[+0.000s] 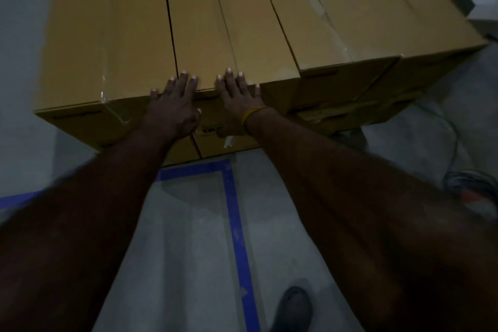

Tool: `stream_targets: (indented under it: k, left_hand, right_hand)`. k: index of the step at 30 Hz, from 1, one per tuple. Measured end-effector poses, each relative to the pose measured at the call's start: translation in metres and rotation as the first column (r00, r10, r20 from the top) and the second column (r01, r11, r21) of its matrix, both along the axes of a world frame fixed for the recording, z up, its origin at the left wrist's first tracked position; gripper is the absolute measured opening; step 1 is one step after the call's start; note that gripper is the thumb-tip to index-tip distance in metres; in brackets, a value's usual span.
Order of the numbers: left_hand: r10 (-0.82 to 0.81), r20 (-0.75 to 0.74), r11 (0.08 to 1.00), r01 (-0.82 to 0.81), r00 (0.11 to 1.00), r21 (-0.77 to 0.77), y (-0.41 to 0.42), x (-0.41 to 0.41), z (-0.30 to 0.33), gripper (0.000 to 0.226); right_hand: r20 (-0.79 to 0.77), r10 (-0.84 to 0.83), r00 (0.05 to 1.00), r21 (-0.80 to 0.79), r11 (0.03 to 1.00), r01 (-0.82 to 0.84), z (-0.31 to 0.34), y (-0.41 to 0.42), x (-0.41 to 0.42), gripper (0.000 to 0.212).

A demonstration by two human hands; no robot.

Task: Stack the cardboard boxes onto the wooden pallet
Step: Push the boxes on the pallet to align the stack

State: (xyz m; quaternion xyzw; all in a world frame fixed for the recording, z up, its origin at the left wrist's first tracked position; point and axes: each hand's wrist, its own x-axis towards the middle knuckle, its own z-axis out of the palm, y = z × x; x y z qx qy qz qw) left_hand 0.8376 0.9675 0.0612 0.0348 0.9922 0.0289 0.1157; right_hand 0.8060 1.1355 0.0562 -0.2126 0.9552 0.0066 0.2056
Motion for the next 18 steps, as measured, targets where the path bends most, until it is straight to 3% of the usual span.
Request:
stream_targets:
  k: [2, 5, 8, 10, 12, 18]
  left_hand:
    - [0.048, 0.079, 0.999, -0.046, 0.996, -0.026, 0.007, -0.006, 0.011, 0.079]
    - [0.136, 0.090, 0.989, -0.129, 0.987, -0.074, 0.023, -0.005, 0.017, 0.086]
    - [0.188, -0.106, 0.982, -0.189, 0.976, 0.002, 0.053, 0.014, 0.001, 0.088]
    - [0.101, -0.254, 0.995, -0.096, 0.962, 0.033, 0.087, 0.034, -0.026, 0.085]
    - [0.013, -0.306, 0.999, -0.002, 0.952, 0.036, 0.132, 0.050, -0.059, 0.084]
    - [0.048, -0.033, 0.991, -0.044, 0.998, 0.130, 0.268, 0.054, -0.139, 0.088]
  right_hand:
    - [0.030, 0.048, 0.998, -0.044, 0.998, -0.047, 0.009, 0.012, 0.005, 0.119]
    - [-0.111, 0.083, 0.990, -0.072, 0.993, -0.091, 0.001, 0.047, 0.029, 0.106]
    - [-0.269, 0.029, 0.963, -0.065, 0.997, -0.048, -0.025, 0.101, 0.046, 0.099]
    - [-0.327, -0.002, 0.945, -0.056, 0.998, -0.017, -0.045, 0.137, 0.048, 0.100]
    - [-0.320, -0.018, 0.947, -0.062, 0.998, -0.002, -0.066, 0.172, 0.042, 0.099]
    - [-0.220, 0.006, 0.975, -0.058, 0.998, -0.019, -0.116, 0.287, 0.028, 0.102]
